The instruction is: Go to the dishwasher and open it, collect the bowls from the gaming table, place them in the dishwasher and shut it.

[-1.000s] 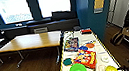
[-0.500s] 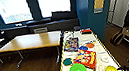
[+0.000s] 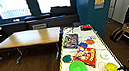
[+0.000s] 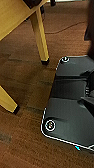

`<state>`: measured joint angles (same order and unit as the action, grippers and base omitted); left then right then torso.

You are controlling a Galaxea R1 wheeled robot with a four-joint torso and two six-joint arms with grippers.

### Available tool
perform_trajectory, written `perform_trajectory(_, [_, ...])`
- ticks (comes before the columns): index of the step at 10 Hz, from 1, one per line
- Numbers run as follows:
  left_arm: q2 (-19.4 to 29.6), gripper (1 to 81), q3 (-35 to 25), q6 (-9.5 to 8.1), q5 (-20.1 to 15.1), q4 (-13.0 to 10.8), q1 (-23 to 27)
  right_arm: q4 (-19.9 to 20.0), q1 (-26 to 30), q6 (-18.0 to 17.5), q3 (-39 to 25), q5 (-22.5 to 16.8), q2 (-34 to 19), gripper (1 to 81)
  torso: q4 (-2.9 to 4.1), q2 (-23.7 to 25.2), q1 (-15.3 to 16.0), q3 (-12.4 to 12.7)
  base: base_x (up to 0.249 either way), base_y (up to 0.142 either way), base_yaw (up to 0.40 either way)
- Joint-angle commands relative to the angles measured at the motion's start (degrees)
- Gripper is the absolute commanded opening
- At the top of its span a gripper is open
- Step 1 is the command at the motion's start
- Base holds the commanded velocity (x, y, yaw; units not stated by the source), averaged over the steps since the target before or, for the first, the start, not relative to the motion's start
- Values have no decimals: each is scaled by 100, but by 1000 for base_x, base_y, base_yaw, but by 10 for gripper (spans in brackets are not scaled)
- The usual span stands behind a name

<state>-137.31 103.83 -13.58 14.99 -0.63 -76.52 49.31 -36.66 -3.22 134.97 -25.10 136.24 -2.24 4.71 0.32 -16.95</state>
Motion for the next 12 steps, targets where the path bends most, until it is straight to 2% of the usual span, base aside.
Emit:
perform_trajectory(1, [169, 811, -91, -4, -234, -16, 282, 149, 760, 14, 28, -311, -279, 811, 0, 0, 0, 7, 0, 0, 0])
perform_trajectory(9, [178, 811, -47, -4, -243, -16, 273, 140, 734, 14, 160, -188, 108, 811, 0, 0, 2, -15, 0, 0, 0])
perform_trajectory(12, [169, 811, -47, -4, -243, -16, 273, 254, 540, 14, 309, -92, 388, 811, 0, 0, 2, -15, 0, 0, 0])
